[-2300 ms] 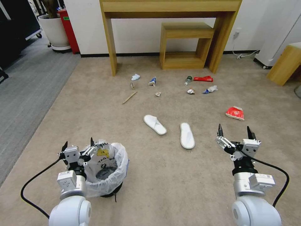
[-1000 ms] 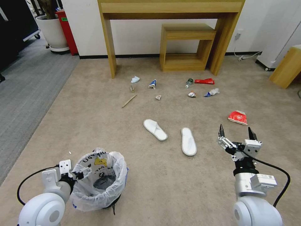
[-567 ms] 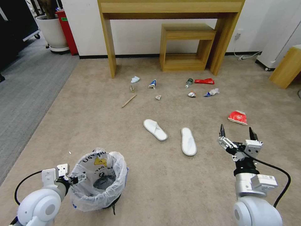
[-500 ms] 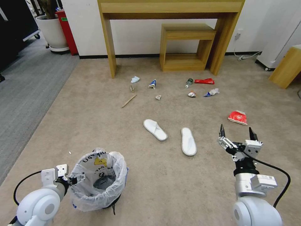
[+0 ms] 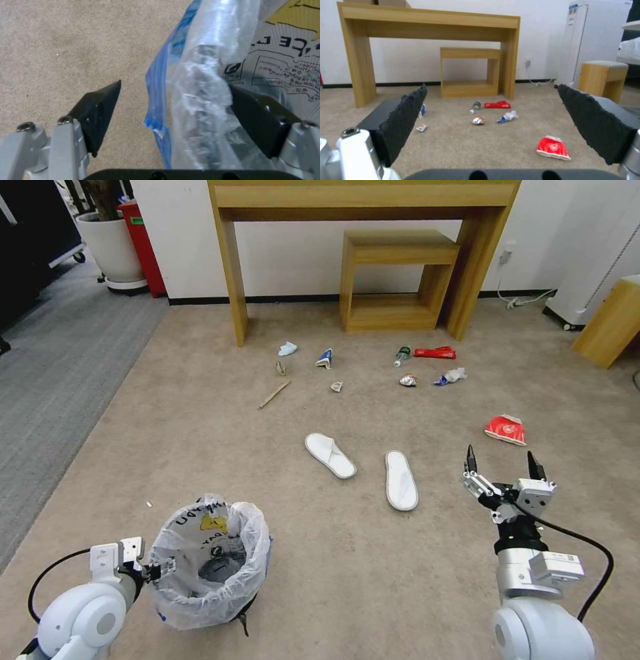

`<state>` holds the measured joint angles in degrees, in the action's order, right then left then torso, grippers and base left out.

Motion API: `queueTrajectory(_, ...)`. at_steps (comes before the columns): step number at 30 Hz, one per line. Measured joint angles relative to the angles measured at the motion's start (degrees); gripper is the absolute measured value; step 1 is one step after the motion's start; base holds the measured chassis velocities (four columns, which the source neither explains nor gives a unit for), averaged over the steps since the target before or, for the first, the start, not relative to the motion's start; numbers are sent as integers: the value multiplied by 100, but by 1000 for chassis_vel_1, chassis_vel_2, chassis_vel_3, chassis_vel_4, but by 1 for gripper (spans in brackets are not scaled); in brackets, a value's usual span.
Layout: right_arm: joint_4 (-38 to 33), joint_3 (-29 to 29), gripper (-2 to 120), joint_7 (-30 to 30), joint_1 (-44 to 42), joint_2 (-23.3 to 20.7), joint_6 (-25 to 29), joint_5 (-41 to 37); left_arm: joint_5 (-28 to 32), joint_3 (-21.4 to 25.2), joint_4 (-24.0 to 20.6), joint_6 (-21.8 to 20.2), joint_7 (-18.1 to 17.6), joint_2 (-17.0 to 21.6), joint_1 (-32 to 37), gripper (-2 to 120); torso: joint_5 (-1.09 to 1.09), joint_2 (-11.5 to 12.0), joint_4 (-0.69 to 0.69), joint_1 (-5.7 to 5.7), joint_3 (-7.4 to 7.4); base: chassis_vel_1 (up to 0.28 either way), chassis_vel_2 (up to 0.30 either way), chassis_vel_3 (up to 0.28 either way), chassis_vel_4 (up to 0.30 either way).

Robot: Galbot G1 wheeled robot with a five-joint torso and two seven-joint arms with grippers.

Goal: Pick up the trash bin and place the garbage on the floor into it.

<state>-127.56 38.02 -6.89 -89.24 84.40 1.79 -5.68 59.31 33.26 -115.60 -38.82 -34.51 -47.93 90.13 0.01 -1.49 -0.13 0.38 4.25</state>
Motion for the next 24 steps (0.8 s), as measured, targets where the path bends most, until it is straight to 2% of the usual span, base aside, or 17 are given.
queueTrajectory(7,25,-10,100,3,43,12,5,10,-30,-72,16,23,12,22,-10,70,0,0,0,0,0,0,0,0,0)
queueTrajectory(9,50,-7,100,2,67,4,15,10,-84,-101,21,51,29,25,-10,61,0,0,0,0,0,0,0,0,0)
queueTrajectory(10,50,-7,100,2,67,4,15,10,-84,-101,21,51,29,25,-10,61,0,0,0,0,0,0,0,0,0)
queueTrajectory(13,77,-4,100,1,94,-15,21,-2,-150,-133,27,80,44,-4,-4,43,0,0,0,0,0,0,0,0,0)
queueTrajectory(14,77,-4,100,1,94,-15,21,-2,-150,-133,27,80,44,-4,-4,43,0,0,0,0,0,0,0,0,0)
queueTrajectory(17,87,-23,99,0,115,-26,8,-24,-196,-135,39,104,102,-37,13,28,1,0,0,0,0,0,0,0,0)
queueTrajectory(19,88,-26,99,0,116,-27,7,-26,-198,-134,40,108,108,-42,13,27,0,0,0,0,0,0,0,0,0)
queueTrajectory(21,112,-42,99,-4,139,-43,-12,-34,-205,-125,37,121,158,-75,19,15,2,0,0,0,-1,0,0,0,0)
queueTrajectory(24,144,-44,99,-11,160,-61,-18,-48,-229,-127,33,137,174,-116,15,10,4,-1,0,0,-1,0,0,0,0)
